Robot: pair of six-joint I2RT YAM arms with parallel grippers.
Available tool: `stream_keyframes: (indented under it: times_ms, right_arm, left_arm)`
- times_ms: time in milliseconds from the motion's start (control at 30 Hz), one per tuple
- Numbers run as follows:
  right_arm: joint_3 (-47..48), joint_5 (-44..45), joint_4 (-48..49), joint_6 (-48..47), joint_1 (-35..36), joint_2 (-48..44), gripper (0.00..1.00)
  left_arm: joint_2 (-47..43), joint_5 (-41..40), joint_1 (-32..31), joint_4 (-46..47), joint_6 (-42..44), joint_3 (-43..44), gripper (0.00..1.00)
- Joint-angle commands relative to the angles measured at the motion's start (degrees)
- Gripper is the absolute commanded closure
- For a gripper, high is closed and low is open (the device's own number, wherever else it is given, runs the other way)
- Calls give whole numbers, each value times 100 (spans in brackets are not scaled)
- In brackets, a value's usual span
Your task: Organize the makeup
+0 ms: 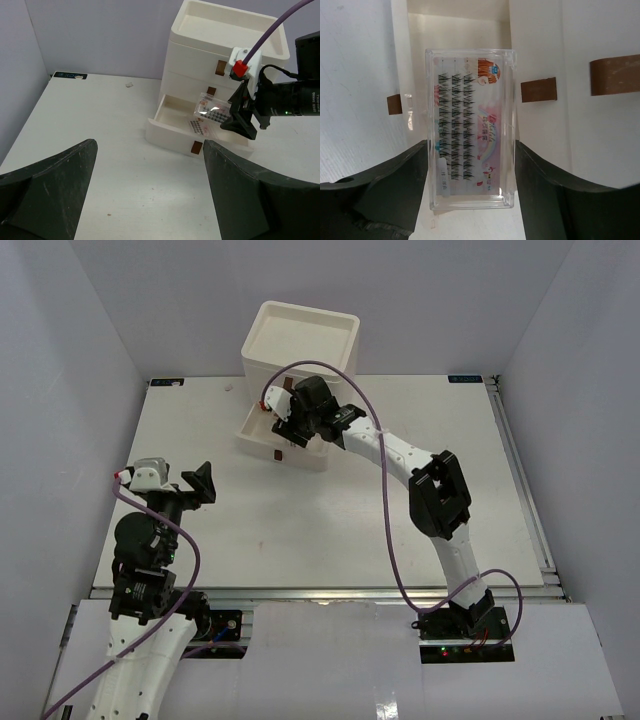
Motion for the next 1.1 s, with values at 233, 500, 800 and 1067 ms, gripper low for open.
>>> stream_keyframes:
  times_ms: [233, 500, 800, 1067]
  right_arm:
    - [86, -238, 212, 229, -86, -266, 10]
    - [203, -4111, -1823, -1411, -177, -623, 16]
    - [-38, -3816, -1645, -901, -12, -257, 73]
    - [34, -1917, -844, 130, 143, 239, 78]
  left_arm:
    - [59, 127, -18, 68, -6, -37, 2]
    - [67, 252, -27, 131, -3, -86, 2]
    - [76, 290, -35, 127, -1, -100, 2]
    - [91, 317, -35, 140, 3, -110, 2]
